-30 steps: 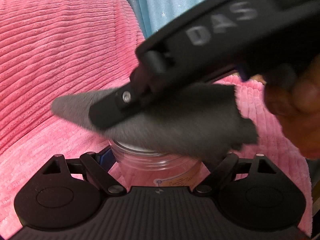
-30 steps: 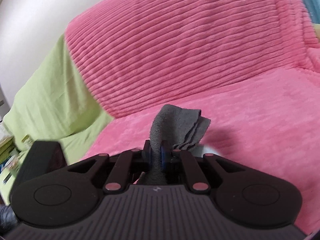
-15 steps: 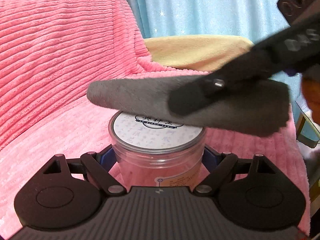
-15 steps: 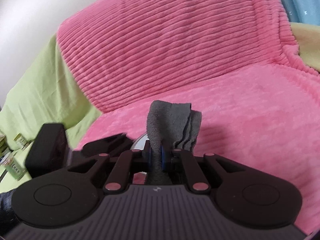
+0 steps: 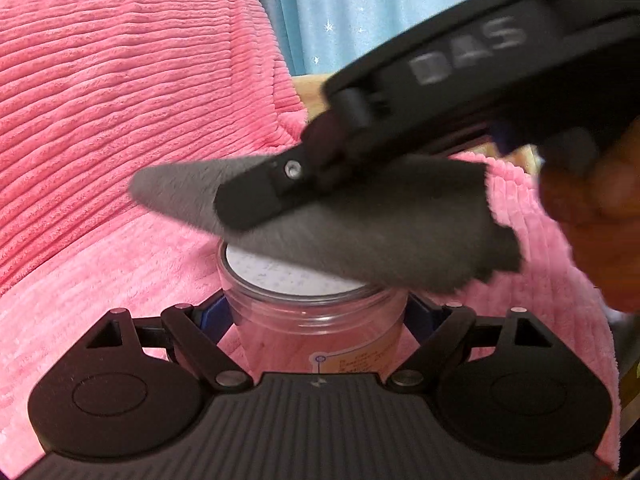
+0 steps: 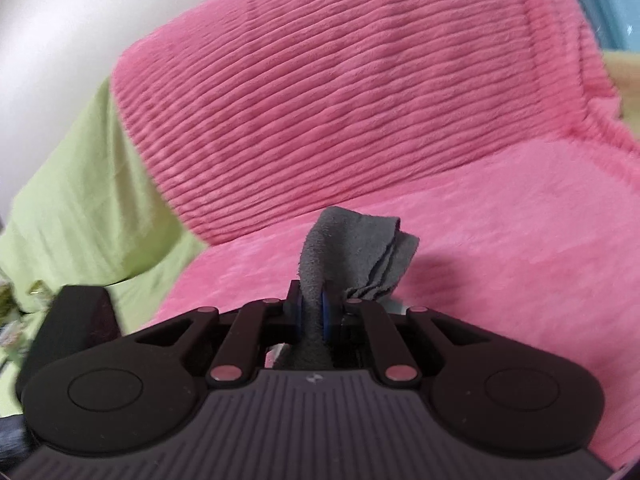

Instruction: Clean container

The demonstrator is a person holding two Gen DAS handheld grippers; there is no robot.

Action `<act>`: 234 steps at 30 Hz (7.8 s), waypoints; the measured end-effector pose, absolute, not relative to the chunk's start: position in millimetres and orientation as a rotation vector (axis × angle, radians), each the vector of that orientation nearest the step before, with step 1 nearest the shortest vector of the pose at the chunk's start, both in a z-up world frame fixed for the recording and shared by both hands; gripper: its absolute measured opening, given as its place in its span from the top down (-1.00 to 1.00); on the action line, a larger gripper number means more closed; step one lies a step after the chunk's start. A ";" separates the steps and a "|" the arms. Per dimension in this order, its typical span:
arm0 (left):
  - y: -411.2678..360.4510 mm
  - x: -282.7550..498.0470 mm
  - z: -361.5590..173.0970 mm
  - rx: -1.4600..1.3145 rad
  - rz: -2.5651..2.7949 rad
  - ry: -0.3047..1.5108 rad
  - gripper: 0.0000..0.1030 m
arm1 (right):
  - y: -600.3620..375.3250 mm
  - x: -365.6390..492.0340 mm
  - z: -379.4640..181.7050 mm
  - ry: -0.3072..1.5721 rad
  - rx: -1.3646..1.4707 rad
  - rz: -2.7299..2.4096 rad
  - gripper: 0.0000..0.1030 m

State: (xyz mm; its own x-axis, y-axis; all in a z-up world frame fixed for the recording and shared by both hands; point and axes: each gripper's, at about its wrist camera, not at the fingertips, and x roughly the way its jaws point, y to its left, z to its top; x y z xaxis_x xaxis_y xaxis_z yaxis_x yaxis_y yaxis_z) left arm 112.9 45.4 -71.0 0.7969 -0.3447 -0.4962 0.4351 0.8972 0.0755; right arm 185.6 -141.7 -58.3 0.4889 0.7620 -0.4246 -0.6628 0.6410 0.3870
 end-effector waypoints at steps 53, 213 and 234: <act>35.6 116.4 -72.0 0.207 -0.411 0.506 -0.66 | -116.6 158.5 -26.4 0.650 -0.157 0.879 0.87; 88.7 57.8 -34.3 -0.020 -0.110 0.697 -0.99 | -175.2 85.1 -25.7 0.740 0.065 0.445 0.82; 62.1 67.0 -51.9 0.035 -0.088 0.738 -0.99 | -153.8 84.6 -36.8 0.811 -0.020 0.442 0.82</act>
